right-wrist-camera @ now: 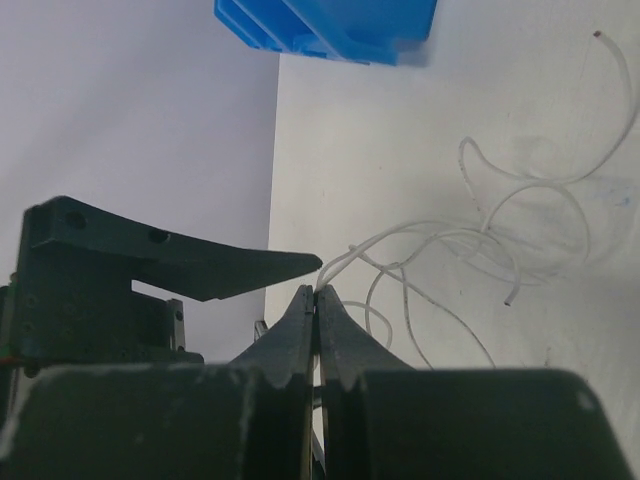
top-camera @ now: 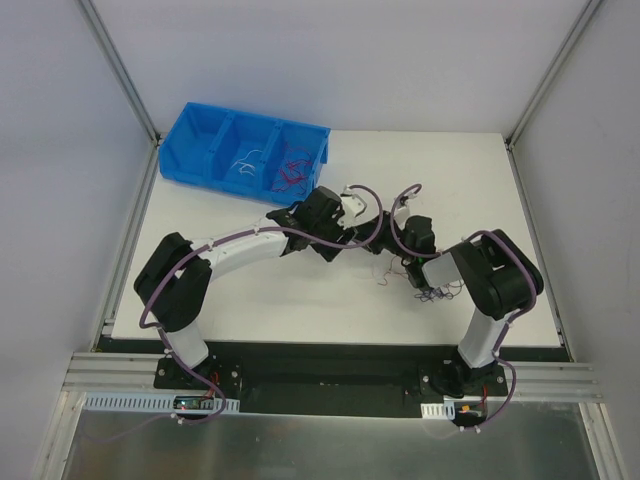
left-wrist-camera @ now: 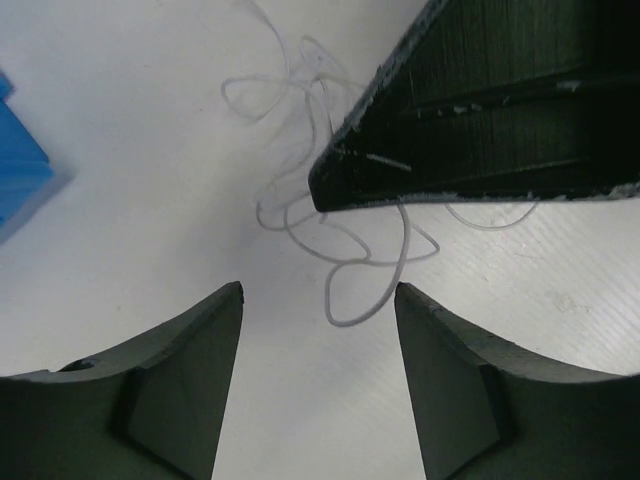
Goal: Untangle the cables
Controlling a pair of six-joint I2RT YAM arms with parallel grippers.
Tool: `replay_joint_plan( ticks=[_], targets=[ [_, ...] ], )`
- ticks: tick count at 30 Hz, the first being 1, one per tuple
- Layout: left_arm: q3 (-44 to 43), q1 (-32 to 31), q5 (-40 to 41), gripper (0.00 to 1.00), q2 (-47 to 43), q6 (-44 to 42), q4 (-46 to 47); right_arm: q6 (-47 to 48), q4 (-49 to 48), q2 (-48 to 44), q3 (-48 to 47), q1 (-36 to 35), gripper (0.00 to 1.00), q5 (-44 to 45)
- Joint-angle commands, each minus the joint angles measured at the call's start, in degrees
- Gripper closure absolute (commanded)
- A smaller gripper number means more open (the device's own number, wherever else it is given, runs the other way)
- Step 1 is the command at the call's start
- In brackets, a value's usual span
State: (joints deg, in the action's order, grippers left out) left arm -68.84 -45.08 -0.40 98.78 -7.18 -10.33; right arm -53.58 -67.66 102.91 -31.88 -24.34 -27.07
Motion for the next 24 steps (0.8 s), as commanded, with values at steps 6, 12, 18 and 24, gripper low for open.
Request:
replay_joint_plan(
  ticks=[6,12,18,24],
  targets=[
    [-2.0,-0.9,-2.5,0.67,-1.6,-3.7,0.8,2.1,0.1,-2.9,-1.4,-2.6,0.99,0.4],
    [-1.9,-1.8,-5.3,1.00,-2.2,-4.2,0.7,10.2,9.5,-7.6,-1.1,-3.0,0.87,3.9],
    [-1.4,-1.8,-9.9,1.00,-5.1,-2.8,0.7,24.5,25.7,-16.9,-1.2,-2.9,0.65,10.8],
    [-0.4,-1.9,-10.9,1.00,-9.8,-2.2,1.0,29.9,27.5,-21.7,1.5,-2.6,0.53,14.9]
  ],
)
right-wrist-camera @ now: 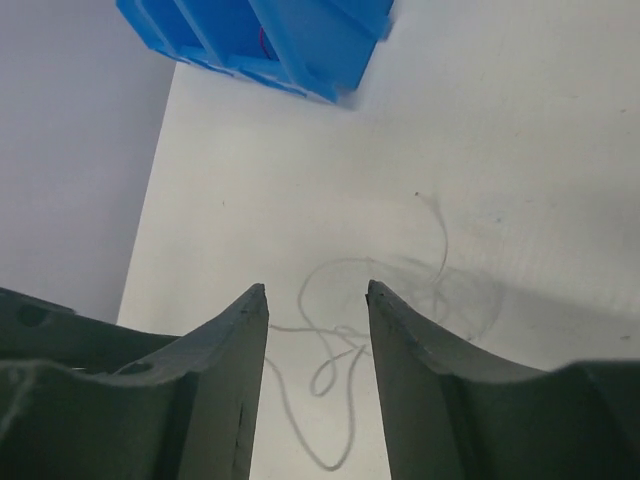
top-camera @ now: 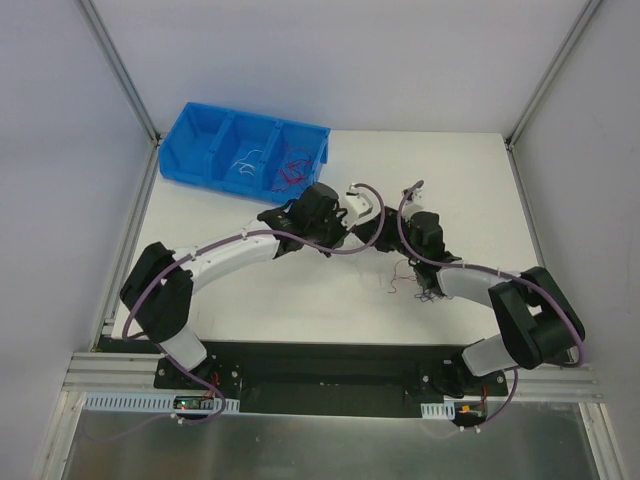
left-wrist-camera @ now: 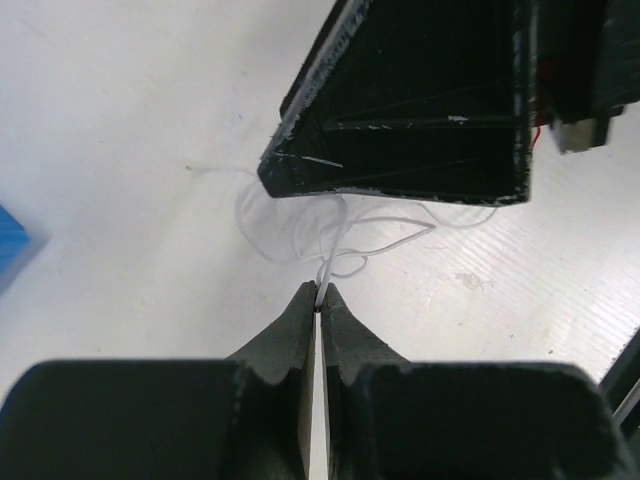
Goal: Untangle the cables
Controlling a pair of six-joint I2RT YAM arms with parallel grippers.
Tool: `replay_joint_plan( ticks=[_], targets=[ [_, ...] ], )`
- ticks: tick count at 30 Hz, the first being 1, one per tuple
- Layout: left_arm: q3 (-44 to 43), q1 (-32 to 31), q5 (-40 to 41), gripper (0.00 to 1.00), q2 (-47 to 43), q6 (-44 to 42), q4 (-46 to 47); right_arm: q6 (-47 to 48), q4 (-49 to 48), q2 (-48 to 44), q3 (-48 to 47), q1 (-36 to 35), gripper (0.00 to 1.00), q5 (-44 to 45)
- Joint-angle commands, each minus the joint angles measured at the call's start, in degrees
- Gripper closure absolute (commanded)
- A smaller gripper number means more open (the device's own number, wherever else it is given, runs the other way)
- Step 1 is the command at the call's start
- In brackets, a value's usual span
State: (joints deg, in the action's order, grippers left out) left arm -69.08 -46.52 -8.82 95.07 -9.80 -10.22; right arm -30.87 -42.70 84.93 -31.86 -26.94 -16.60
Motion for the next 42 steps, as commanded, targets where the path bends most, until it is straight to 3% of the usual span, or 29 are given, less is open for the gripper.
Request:
replay_joint_plan(
  ticks=[1,16,26,28,34,42],
  targets=[
    [0.1,-0.3,-2.5,1.00,-6.9,0.4,1.1,7.6,1.5,-4.3,2.0,0.1,0.52,4.6],
    [3.9,-0.5,-2.6,1.00,-15.6,0.7,4.2,10.0,-9.3,-1.4,2.4,-3.0,0.39,-2.7],
    [9.2,-0.4,-5.7,1.00,-23.7,0.0,11.5,12.5,7.0,5.9,-7.1,-7.7,0.41,4.6],
    [10.4,-0.5,-5.8,1.00,-25.8,-0.7,12.9,12.2,7.3,7.2,-8.0,-8.2,0.45,4.3],
    [11.7,-0.4,0.5,1.00,-33.9,-2.1,15.5,11.5,9.4,8.9,-9.4,-8.7,0.73,6.0],
    [6.1,-0.3,12.6,1.00,-44.2,1.5,14.8,11.3,18.4,9.2,-11.9,-8.7,0.90,13.0]
  ],
)
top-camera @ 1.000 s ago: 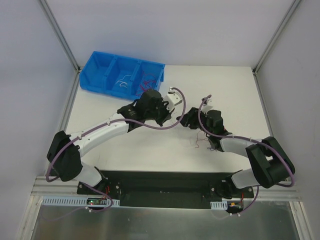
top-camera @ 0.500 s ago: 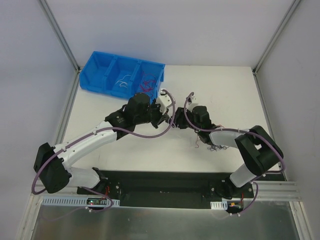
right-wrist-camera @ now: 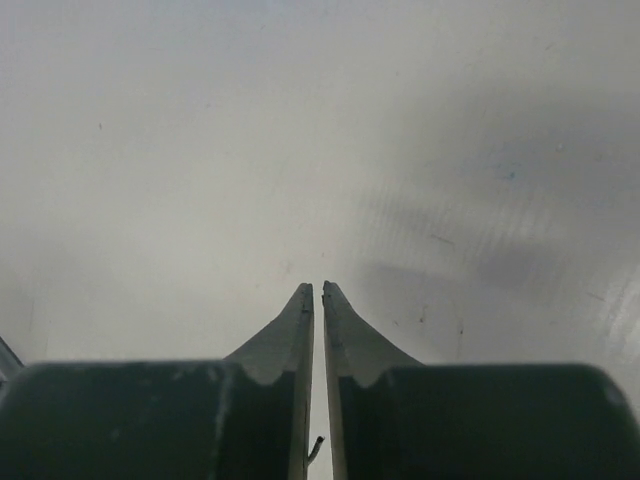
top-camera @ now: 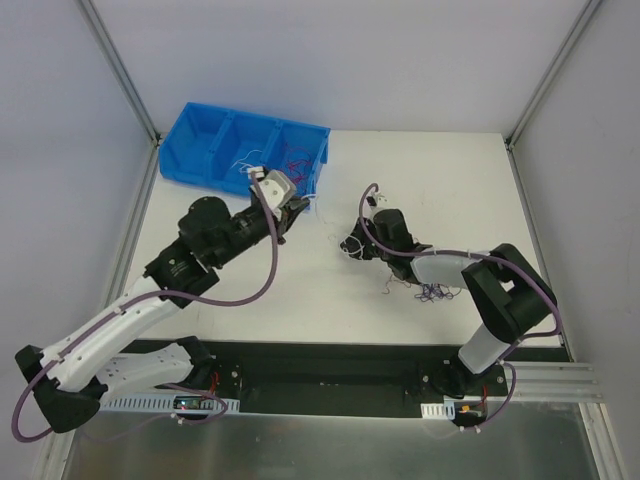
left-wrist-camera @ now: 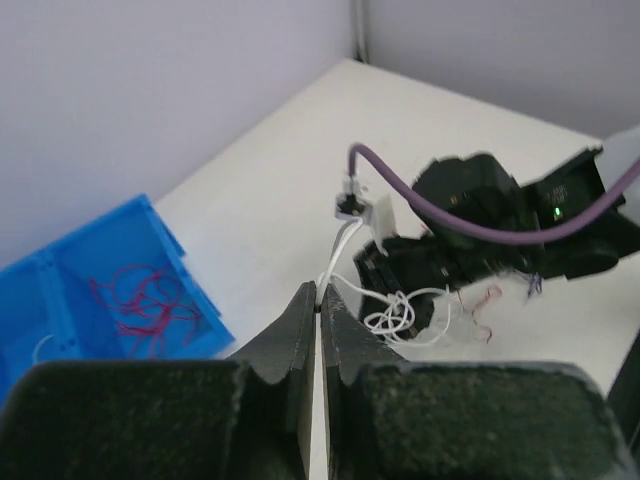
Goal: Untangle the cables
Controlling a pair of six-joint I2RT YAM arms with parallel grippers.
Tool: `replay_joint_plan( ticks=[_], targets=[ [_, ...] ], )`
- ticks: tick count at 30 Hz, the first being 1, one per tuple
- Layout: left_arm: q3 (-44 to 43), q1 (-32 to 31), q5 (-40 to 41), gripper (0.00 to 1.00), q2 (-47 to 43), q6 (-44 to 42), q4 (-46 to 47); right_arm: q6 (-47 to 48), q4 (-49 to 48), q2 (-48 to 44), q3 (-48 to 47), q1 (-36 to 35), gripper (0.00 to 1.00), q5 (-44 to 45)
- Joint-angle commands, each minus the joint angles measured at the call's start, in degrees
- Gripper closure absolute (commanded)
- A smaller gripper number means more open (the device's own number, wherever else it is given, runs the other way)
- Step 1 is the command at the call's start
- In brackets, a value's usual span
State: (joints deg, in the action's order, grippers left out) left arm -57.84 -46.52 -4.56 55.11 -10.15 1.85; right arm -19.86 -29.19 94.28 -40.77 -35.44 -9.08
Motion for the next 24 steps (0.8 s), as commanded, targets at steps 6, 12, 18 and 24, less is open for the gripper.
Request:
replay_joint_plan(
  ticks=[6,12,18,24],
  targets=[
    [-15.6,-0.4,17.3,1.00,-4.2,4.5,-5.2,-1.0,8.0,-0.6,-3.3,0.1,0.93,8.7],
    [-20.3,-0.3,20.9,1.00,-3.3,6.1,-9.1,1.3,5.4,-2.8,-1.9,0.2,0.74,6.6],
    [-19.9,-0.4,20.7,1.00,-3.1,7.6,-9.9,8.4,-2.2,-10.9,3.3,0.2,0.43,3.0],
    [-20.2,-0.4,19.9,1.00,-3.4,8.4,-10.6,11.3,-7.9,-18.9,7.6,1.2,0.34,-1.9]
  ],
)
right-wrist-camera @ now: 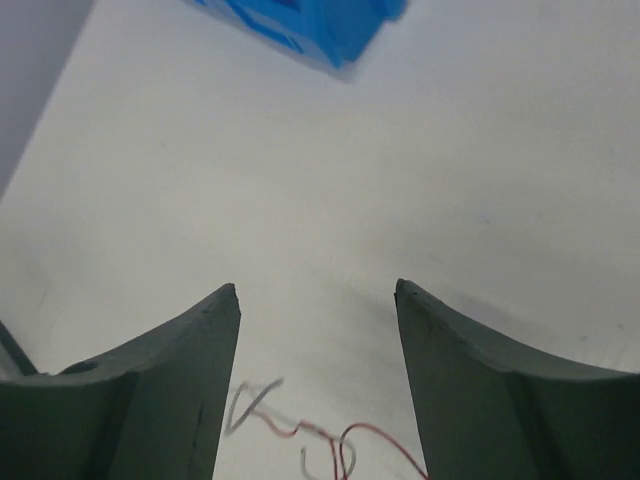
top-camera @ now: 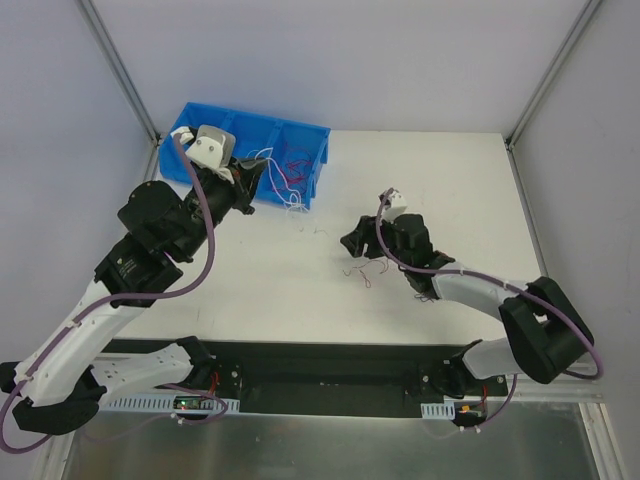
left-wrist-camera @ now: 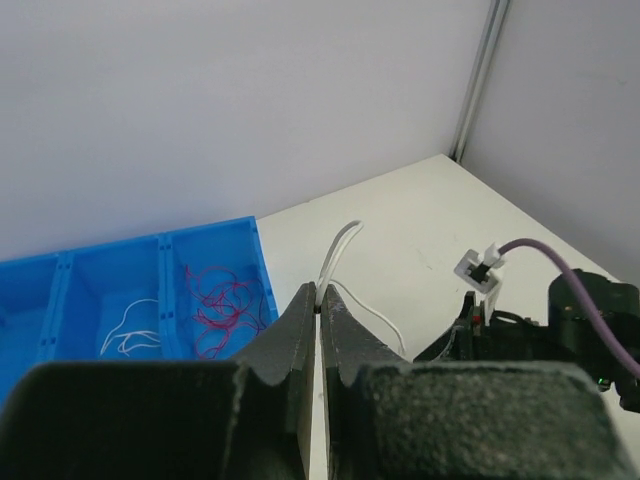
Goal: Untangle the cables
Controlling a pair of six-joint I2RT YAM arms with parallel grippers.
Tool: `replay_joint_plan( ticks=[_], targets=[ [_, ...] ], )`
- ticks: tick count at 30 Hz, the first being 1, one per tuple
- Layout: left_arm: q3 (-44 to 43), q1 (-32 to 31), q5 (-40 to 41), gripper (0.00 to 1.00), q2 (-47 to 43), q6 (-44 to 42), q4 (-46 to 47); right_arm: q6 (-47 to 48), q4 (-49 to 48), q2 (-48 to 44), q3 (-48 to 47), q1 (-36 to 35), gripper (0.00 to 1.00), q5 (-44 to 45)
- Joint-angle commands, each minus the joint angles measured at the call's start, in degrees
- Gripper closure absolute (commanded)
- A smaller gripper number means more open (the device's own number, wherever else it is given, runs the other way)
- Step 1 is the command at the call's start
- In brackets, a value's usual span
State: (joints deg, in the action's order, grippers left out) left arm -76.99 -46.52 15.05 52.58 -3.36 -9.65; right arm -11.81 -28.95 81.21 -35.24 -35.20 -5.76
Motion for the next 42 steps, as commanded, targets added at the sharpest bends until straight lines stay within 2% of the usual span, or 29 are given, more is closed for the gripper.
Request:
replay_joint_plan(
  ticks=[1,3,6,11,13,15,16,21,22,26,29,33,42],
  targets=[
    [-1.1,-0.4,-0.1,1.00,-0.9,1.6,0.6,3.1,-11.7,-7.5,3.4,0.9,0.32,-7.8],
    [-1.1,-0.3,-0.3,1.00,-1.0,1.4,0.5,3.2,-16.5,-10.3,4.6,0.6,0.30,-15.4],
    [-1.7,-0.4,-0.5,1.00,-1.0,1.6,0.1,5.8,-17.3,-11.9,4.1,-2.7,0.27,-18.4],
    [-2.5,-0.3,-1.5,1.00,-0.7,2.3,-0.4,5.3,-18.2,-2.9,-2.7,-6.8,0.24,-17.3],
    [-2.7,-0.3,-1.3,1.00,-0.9,2.5,-0.5,5.7,-14.8,-0.5,-5.7,-8.6,0.23,-11.6],
    [-3.0,-0.4,-1.4,1.00,-1.0,2.5,-0.8,5.9,-12.8,1.6,-7.6,-9.8,0.27,-6.6],
    [-3.1,-0.3,-1.3,1.00,-1.2,2.5,-1.0,5.2,-12.8,2.5,-8.0,-10.0,0.31,-5.3],
    [-3.3,-0.3,1.4,1.00,-3.1,-1.8,-1.2,0.7,-14.2,3.6,-4.4,-9.5,0.95,5.0],
    [-3.3,-0.3,2.6,1.00,-3.7,-3.5,-1.2,0.4,-14.1,3.3,-3.4,-8.8,0.99,8.6],
    [-4.8,-0.4,10.1,1.00,-7.2,-11.5,-1.2,-0.7,-9.0,-0.2,0.5,-3.5,0.99,14.1],
    [-5.6,-0.3,17.9,1.00,-10.0,-16.0,-1.0,-5.9,-2.0,-4.6,3.9,4.5,0.99,18.2],
    [-5.2,-0.3,22.8,1.00,-13.3,-19.7,-0.6,-13.6,0.1,-8.8,9.7,15.1,0.99,17.2],
    [-3.3,-0.3,26.2,1.00,-13.6,-20.6,-0.9,-19.2,6.3,-9.9,10.4,19.2,0.99,20.4]
  ],
)
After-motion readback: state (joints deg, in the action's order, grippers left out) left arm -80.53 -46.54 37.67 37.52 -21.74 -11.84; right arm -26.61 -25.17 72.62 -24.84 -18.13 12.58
